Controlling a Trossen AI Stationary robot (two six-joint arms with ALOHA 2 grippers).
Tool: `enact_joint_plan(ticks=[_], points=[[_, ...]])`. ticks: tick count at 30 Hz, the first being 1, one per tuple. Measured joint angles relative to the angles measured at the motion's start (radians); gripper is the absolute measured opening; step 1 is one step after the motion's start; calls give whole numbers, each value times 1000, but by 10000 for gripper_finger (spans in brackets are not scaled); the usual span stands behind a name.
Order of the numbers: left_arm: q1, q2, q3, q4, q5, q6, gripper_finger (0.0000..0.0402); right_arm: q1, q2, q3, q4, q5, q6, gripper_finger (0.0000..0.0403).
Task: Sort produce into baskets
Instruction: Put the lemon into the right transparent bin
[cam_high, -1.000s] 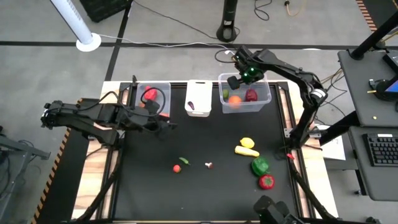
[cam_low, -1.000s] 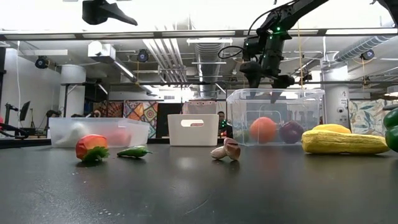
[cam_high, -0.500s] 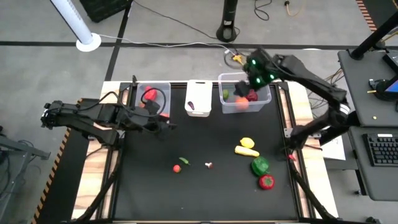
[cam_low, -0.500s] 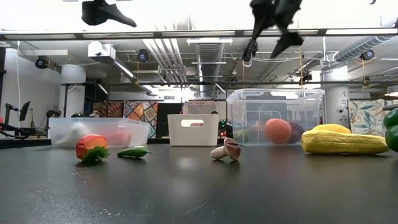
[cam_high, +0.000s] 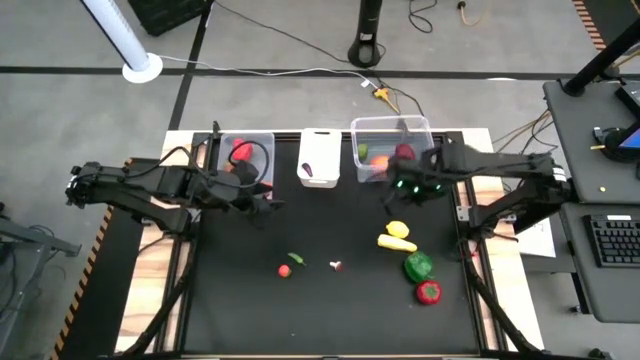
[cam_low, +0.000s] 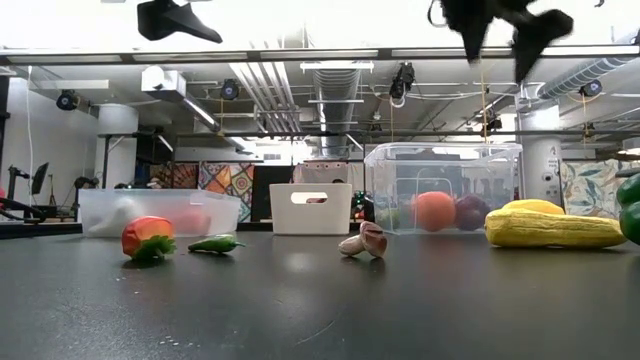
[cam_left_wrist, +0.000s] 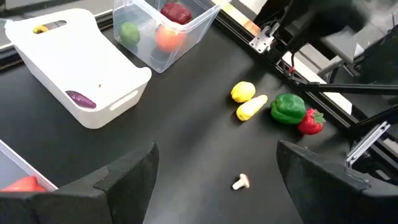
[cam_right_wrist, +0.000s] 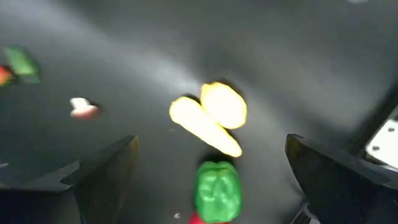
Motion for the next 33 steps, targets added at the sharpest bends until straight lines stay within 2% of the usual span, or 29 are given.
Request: enact_joint_plan(ticks=[4, 9, 14, 19, 26, 29, 33], points=[[0, 0, 0, 1, 1, 35, 306, 11, 6, -193, 109, 0, 75, 396], [0, -2, 0, 2, 6, 64, 306, 10, 3, -428, 351, -27, 166, 396], [0, -4, 0, 1, 7, 88, 306, 11, 33, -570, 491, -43, 273, 396], [0, -4, 0, -1, 7, 96, 306, 12, 64, -623, 602, -11, 319, 396], [0, -4, 0, -6, 7, 97, 306, 12, 112, -623, 628, -26, 321, 389], [0, -4, 0, -8, 7, 97, 306, 12, 115, -618, 635, -26, 325, 368], [0, -4, 0, -15, 5, 97, 306, 12, 115, -617, 633, -37, 338, 313]])
